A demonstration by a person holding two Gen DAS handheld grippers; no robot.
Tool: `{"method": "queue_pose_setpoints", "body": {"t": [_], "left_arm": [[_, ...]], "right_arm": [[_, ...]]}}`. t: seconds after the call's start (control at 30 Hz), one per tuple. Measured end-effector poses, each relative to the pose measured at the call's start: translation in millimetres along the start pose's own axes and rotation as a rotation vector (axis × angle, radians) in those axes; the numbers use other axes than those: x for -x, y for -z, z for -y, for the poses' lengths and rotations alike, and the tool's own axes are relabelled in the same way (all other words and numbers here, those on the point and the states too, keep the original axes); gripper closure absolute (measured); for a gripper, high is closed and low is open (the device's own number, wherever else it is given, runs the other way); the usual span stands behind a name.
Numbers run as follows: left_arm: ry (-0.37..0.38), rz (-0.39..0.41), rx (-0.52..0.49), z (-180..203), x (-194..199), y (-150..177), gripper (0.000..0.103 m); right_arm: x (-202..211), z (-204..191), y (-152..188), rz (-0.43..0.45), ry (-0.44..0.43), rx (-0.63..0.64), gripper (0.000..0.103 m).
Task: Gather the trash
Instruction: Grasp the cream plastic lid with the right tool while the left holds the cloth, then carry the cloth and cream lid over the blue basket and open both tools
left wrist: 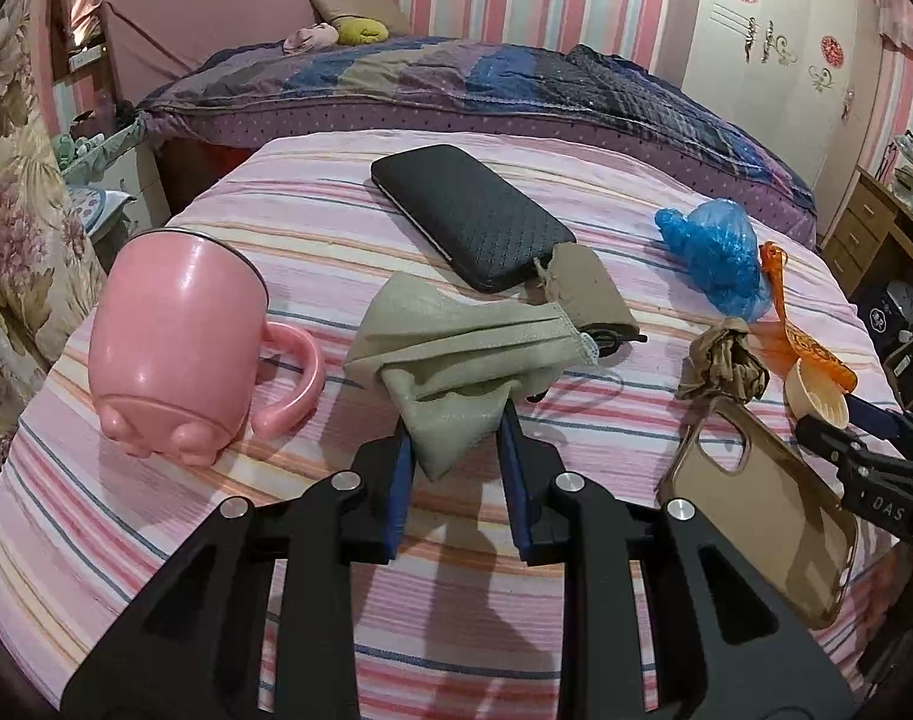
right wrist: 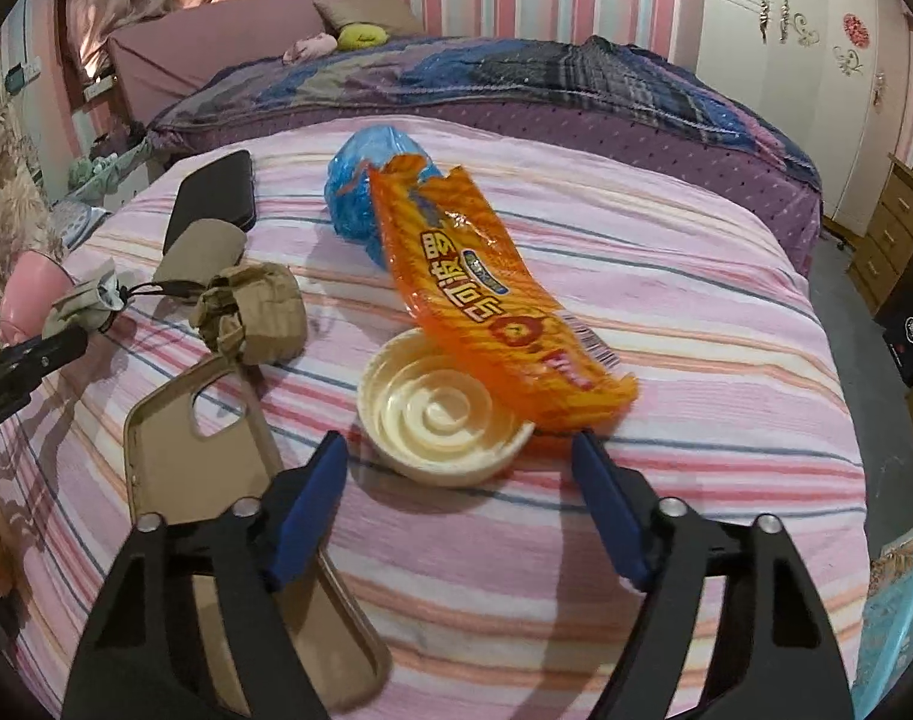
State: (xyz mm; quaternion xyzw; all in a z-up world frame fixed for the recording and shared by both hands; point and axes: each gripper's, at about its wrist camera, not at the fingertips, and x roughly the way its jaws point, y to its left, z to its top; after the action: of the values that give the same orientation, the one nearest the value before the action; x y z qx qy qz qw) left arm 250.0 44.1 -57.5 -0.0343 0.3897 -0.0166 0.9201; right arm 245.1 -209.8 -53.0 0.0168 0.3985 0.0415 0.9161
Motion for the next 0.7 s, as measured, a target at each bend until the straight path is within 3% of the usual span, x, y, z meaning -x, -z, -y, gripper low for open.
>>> {"method": "queue_pose_setpoints", "body": {"t": [0.13, 0.7], "left_arm": [[-0.005, 0.011, -0.030, 7, 3, -3, 0.078], [0.052, 0.077, -0.087, 38, 47, 11, 0.078]], "right_arm": [[-2, -2, 0, 0.002, -0.018, -0.004, 0.043], [40, 16, 27, 0.010, 0.019, 0.035, 0.043]]}}
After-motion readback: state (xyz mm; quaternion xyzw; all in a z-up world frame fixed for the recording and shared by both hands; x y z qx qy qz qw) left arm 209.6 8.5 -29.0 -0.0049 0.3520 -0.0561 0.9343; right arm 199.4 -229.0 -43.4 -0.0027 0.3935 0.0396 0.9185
